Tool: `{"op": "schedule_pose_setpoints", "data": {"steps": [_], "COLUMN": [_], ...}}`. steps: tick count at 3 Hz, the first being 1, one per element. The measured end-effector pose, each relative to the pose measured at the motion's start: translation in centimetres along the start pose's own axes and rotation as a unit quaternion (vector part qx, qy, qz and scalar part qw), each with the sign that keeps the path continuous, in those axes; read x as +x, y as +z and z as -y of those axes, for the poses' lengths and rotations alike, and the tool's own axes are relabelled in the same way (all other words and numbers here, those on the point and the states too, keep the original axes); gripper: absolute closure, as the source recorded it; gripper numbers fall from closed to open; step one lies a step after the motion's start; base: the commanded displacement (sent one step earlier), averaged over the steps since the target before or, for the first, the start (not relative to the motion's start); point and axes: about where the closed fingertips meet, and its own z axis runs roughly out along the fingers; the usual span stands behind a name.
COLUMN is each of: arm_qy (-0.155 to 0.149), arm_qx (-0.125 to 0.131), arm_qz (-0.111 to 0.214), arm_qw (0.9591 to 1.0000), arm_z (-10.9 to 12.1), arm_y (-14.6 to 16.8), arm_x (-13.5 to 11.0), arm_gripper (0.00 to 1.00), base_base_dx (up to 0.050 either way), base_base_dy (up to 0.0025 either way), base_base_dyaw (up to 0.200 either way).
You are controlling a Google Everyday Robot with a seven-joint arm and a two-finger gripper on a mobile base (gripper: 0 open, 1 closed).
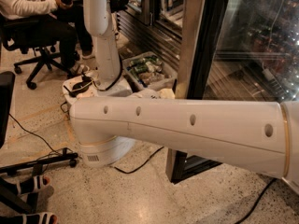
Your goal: Close left fridge door
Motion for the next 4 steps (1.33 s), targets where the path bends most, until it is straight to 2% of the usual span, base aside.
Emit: {"op": "schedule_pose_setpoints", "data": {"steps": [2, 3, 4], "arm_qy": [0.0, 0.0, 0.0], "arm_qx": [0.0, 0.0, 0.0], "arm_qz": [0.0, 0.0, 0.0], "arm_qw": [1.0, 1.0, 1.0], "arm_z": [0.0, 0.0, 0.0], "arm_y": [0.0, 0.0, 0.0], "arm_x": [0.0, 0.0, 0.0], "arm_gripper": [1.0, 1.0, 1.0], "base_base_dx": [0.0, 0.0, 0.045], "base_base_dy": [-0.00006, 0.00003, 0.00189], "base_base_dyaw": [-0.197, 0.198, 0.084]}}
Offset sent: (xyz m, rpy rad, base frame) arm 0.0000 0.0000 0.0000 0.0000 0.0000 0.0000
